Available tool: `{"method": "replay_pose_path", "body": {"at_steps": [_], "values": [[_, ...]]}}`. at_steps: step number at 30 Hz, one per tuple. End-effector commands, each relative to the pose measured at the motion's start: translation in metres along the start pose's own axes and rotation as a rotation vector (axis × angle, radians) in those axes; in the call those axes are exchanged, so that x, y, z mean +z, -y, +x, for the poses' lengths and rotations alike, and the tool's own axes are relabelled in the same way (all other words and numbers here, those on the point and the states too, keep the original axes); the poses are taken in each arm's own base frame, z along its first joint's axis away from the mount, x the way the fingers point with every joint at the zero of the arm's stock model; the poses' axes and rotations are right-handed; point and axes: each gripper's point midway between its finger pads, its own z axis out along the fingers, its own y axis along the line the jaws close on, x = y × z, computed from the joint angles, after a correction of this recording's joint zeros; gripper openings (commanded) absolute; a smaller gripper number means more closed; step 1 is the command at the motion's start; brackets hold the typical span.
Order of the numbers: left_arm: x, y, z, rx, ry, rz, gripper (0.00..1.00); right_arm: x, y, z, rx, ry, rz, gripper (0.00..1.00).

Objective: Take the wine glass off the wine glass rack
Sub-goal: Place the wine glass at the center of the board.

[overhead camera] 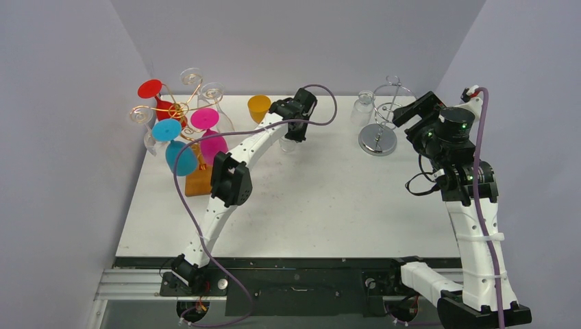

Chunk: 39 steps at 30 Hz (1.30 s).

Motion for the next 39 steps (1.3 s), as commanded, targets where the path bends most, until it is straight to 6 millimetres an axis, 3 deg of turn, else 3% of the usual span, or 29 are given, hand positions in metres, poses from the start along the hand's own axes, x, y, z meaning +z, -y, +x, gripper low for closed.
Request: {"method": "replay_pose_path", "body": {"at_steps": [1,12,31,39], "values": [[-0.002,-0.002,-0.021,-0.023,0.072,0.014,0.06,-0.001,0.003,-0.008,-0.012,0.035,0.009,0.8],[-0.016,-0.008,-0.035,-0.025,0.107,0.013,0.3,-0.002,0.004,-0.005,-0.011,0.028,0.008,0.8],[-0.061,-0.003,-0.068,-0.022,0.219,0.071,0.52,-0.009,0.006,-0.006,-0.012,0.032,0.009,0.8],[-0.087,0.01,-0.077,-0.018,0.255,0.122,0.54,-0.014,0.008,-0.007,-0.017,0.033,0.014,0.8]]}}
